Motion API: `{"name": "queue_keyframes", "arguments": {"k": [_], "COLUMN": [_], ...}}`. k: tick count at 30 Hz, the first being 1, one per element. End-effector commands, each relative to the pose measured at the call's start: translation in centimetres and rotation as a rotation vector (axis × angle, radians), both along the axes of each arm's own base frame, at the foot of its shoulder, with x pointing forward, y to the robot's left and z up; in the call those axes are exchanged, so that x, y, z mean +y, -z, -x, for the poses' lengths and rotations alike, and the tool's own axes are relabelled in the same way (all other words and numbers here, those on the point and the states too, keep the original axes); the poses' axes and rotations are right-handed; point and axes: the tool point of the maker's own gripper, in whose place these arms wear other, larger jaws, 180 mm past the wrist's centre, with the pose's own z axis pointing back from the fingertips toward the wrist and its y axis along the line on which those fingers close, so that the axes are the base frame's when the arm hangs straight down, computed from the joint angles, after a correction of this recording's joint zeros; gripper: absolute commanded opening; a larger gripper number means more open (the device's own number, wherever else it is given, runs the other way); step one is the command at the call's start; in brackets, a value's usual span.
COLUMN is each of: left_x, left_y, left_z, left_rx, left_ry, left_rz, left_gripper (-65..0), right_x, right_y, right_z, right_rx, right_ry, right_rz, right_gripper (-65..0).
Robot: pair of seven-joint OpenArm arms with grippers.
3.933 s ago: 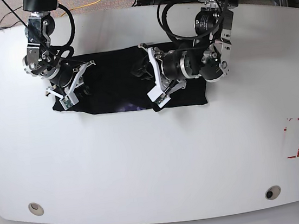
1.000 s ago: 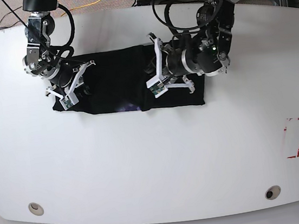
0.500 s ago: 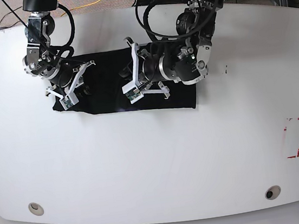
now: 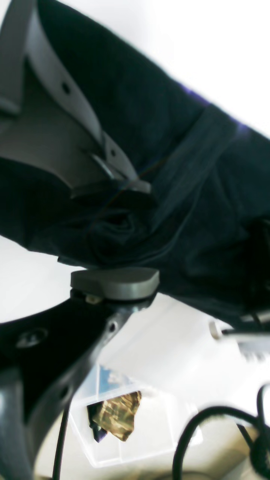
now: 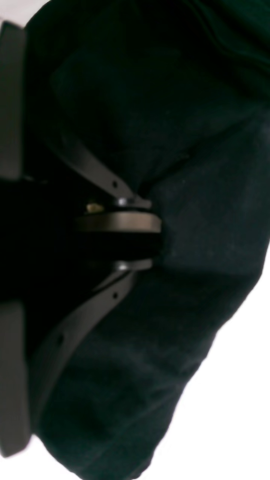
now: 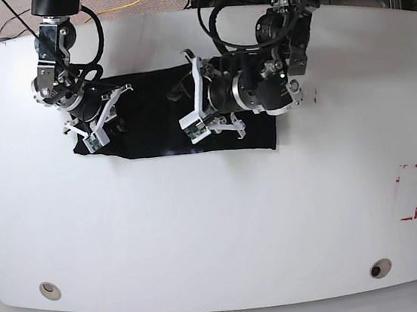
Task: Layout the t-shirt on the table in an organized manner, then fold the t-shirt properly
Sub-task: 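Fold the held end with the left gripper toward the right gripper, then release the right gripper and pull the strip end outward to flatten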
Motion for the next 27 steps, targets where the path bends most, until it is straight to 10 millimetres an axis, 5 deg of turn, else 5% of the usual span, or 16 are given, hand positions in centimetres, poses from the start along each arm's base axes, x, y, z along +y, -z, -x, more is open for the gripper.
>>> {"name": "queue_keyframes", "arguments": {"k": [1,10,27], "left_x": [-0.6,6.0,12.7], "left_y": [-2.6,-1.5,0.0], "left_z": [-0.4,-4.0,-6.6], "left_rx": [-0.026,-0.036,-0.025], "left_ry": [0.008,-0.179,-0.362], "left_rz": [0.111,0.049,0.002], "left_gripper": [-41.0,-41.1,-40.7], "right_x": [-0.5,-0.4,-0.4], "right_y": [0.8,0.8,0.6], "right_z": [0.8,0.8,0.6], "right_rx": [0.047,0.047,0.043], "right_ry": [-0.018,-0.018,-0.019], "right_rz": [0.045,0.044,0.043], "right_gripper": [-56.9,-56.9,-56.9]}}
